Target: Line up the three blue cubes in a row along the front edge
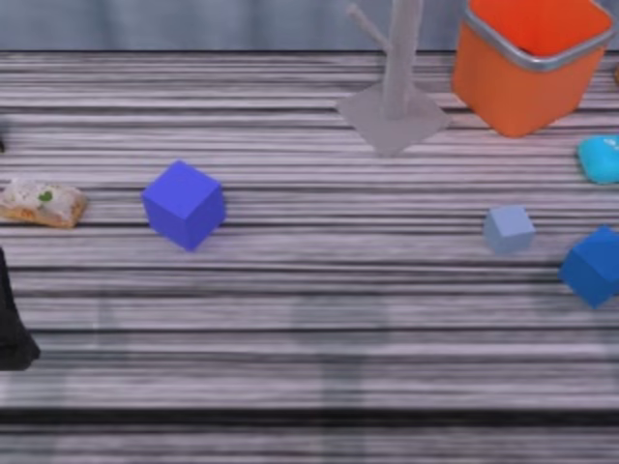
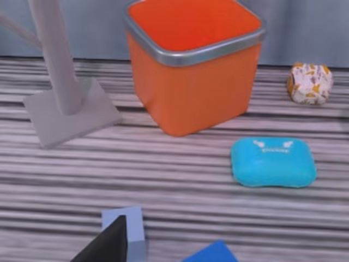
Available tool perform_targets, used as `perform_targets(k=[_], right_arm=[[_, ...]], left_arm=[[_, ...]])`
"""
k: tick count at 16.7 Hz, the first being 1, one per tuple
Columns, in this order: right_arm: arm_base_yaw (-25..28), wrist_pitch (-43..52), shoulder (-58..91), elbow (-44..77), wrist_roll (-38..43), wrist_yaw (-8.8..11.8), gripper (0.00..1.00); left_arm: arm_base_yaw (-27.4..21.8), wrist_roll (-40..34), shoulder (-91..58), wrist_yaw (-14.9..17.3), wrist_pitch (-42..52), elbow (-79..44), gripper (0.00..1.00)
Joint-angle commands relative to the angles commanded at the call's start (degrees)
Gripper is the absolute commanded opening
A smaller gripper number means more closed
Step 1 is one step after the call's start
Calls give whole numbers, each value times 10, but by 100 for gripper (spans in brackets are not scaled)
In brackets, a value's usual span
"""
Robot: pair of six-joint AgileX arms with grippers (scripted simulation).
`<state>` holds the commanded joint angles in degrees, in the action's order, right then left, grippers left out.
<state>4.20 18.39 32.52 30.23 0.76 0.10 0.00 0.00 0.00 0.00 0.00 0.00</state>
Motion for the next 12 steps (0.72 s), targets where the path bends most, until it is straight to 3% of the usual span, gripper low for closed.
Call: perform_targets(k=[12], right_arm=[[78, 385, 765, 571, 10, -3, 100]], left_arm=[[0, 0, 0, 0, 0, 0, 100]])
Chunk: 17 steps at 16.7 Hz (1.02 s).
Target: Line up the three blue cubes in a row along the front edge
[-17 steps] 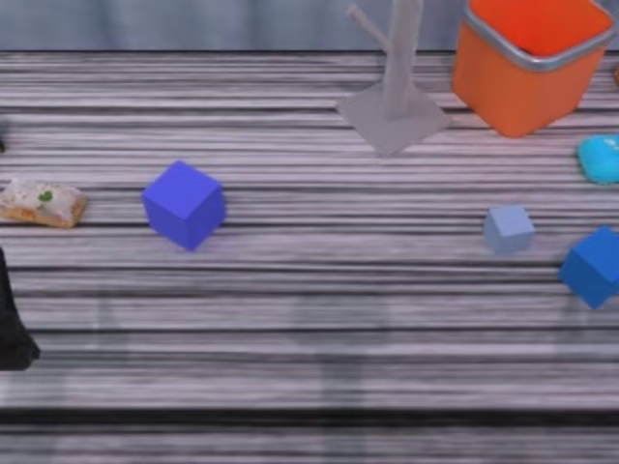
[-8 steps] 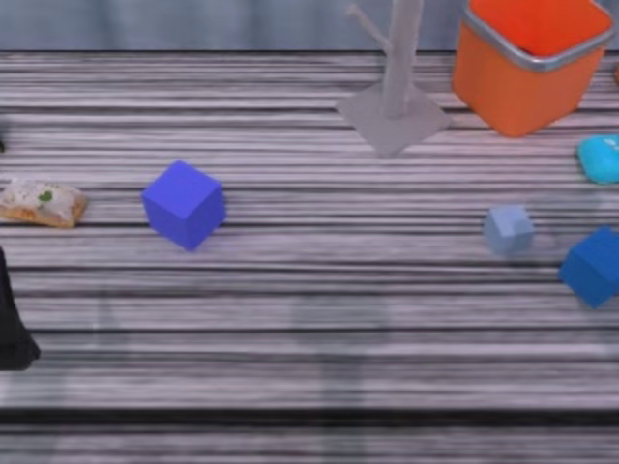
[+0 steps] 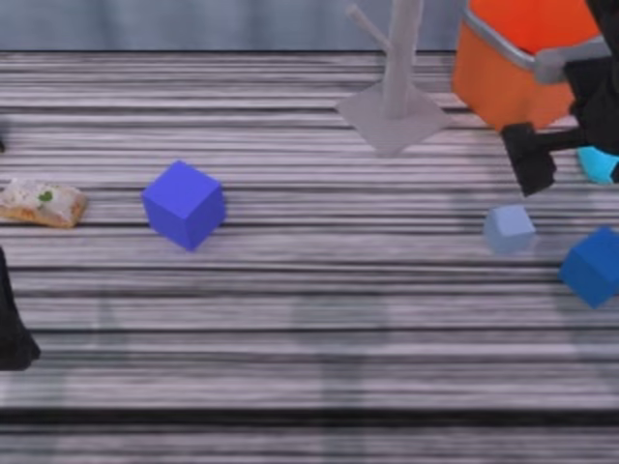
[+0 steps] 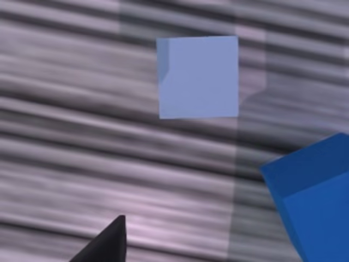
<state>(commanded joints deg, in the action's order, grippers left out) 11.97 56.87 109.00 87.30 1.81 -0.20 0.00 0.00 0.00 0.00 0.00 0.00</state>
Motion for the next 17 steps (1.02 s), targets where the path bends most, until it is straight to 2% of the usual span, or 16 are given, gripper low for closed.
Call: perform_targets(k=[7, 14, 17], right_arm=[[25, 103, 203, 197, 4, 0, 100], [23, 106, 216, 208, 4, 0, 100], [25, 65, 231, 180, 4, 0, 100]], left_arm=[[0, 0, 0, 0, 0, 0, 100], [0, 0, 0, 0, 0, 0, 100], [0, 0, 0, 0, 0, 0, 100]])
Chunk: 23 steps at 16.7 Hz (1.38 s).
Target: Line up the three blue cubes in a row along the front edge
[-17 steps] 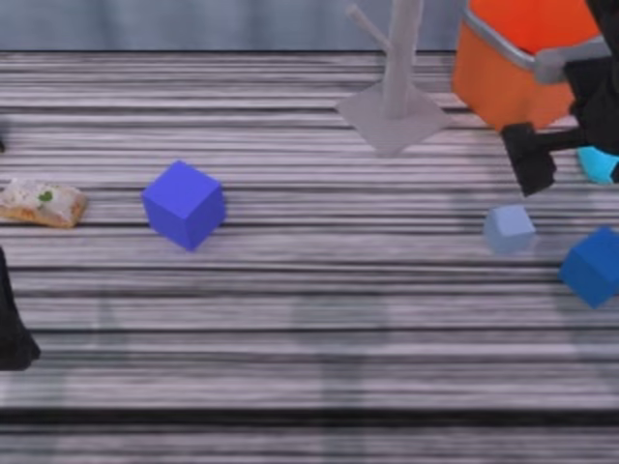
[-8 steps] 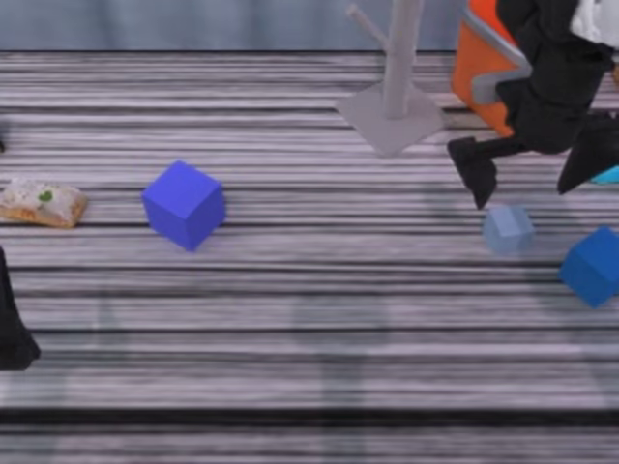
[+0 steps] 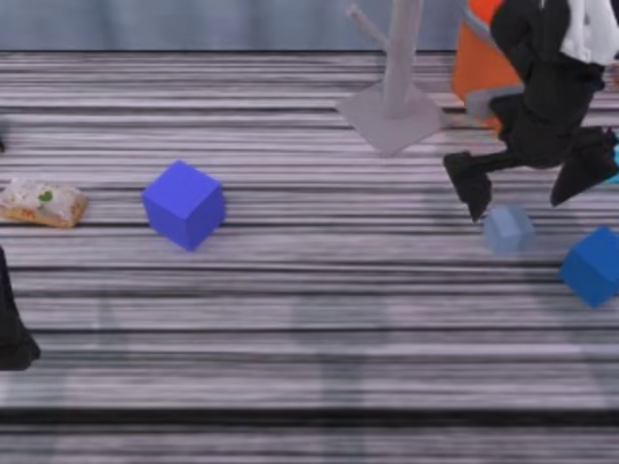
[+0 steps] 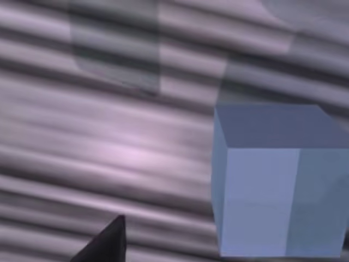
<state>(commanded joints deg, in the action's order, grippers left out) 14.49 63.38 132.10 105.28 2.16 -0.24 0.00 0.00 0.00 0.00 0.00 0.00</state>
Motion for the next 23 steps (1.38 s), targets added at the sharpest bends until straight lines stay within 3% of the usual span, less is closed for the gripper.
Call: perform_targets(k=[5, 10, 23], right_arm=[[1, -112, 43, -65, 2, 0, 100], [2, -122, 49, -71, 2, -1, 100], [2, -122, 49, -71, 2, -1, 2]], left_arm=[[0, 0, 0, 0, 0, 0, 100], [0, 0, 0, 0, 0, 0, 100], [0, 0, 0, 0, 0, 0, 100]])
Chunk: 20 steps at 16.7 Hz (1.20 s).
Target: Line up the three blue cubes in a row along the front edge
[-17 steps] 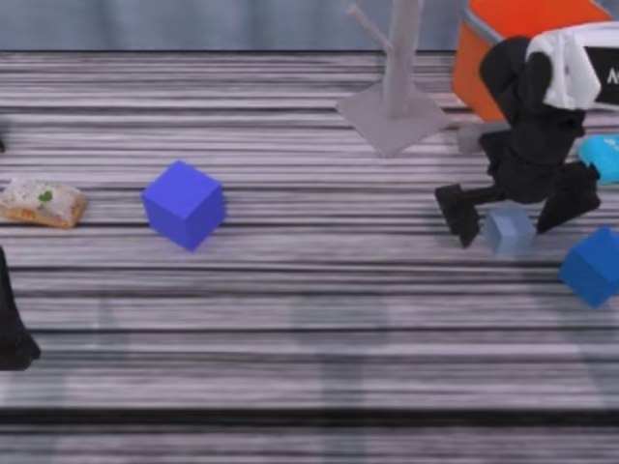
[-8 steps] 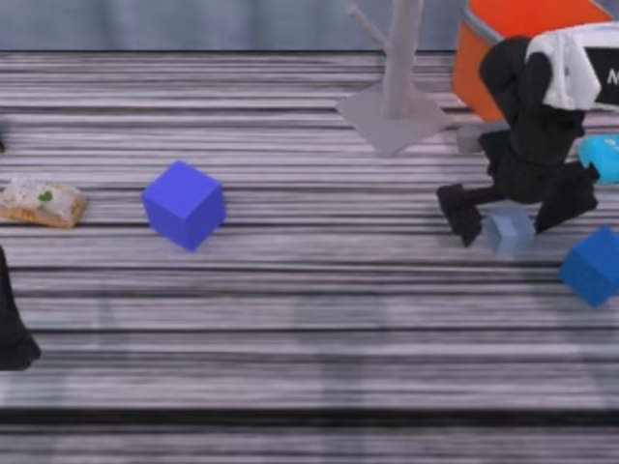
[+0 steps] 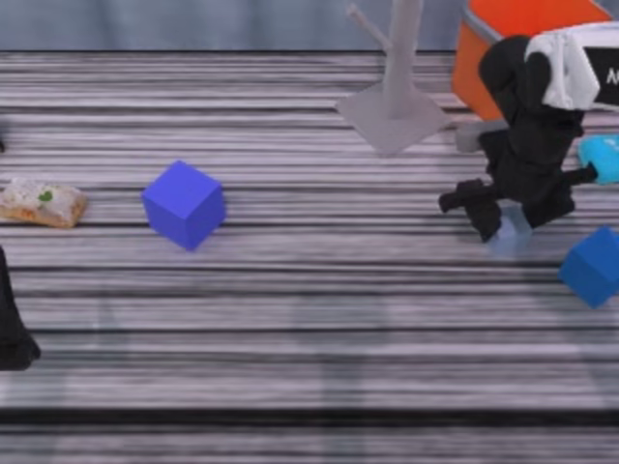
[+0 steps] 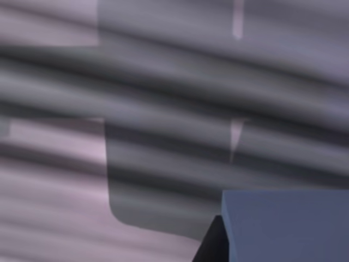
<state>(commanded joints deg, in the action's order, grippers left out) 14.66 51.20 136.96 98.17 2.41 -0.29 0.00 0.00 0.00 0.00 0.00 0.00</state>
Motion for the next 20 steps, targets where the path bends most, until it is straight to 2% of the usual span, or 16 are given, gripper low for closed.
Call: perform_targets(k=[10, 17, 20], right_arm=[[-1, 8, -19, 8, 0, -1, 0], [3, 127, -60, 83, -1, 0, 0], [4, 136, -66, 89, -1, 0, 0]], left_arm=[[0, 0, 0, 0, 0, 0, 100], [0, 0, 0, 0, 0, 0, 100], [0, 0, 0, 0, 0, 0, 100]])
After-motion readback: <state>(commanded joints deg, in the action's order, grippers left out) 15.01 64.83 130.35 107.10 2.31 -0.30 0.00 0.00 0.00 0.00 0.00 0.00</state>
